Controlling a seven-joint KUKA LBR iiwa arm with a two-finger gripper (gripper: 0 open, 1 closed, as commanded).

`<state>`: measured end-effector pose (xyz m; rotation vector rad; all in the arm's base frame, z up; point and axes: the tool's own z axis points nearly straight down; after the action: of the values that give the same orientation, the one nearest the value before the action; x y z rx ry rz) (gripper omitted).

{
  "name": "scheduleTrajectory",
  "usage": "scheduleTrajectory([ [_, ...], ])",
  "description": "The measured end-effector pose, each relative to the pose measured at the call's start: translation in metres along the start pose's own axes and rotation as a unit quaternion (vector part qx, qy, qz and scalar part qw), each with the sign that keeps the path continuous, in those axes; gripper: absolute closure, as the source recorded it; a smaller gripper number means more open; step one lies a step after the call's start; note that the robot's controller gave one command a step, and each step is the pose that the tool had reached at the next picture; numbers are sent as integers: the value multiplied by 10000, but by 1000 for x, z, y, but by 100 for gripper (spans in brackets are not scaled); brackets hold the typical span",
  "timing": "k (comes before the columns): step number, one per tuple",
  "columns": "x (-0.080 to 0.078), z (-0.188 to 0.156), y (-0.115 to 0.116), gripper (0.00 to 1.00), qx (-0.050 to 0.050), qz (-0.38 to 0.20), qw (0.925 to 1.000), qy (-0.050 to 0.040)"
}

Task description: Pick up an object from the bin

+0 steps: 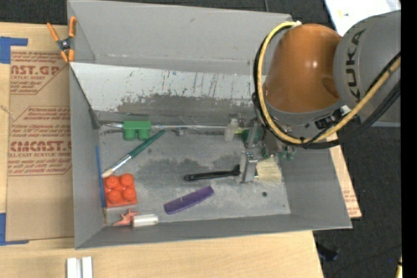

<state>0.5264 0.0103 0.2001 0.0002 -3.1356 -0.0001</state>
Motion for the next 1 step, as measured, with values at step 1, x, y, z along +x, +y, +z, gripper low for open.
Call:
scheduleTrajectory([
  [1, -2, -4, 0, 0, -1, 1, 10000, -37],
])
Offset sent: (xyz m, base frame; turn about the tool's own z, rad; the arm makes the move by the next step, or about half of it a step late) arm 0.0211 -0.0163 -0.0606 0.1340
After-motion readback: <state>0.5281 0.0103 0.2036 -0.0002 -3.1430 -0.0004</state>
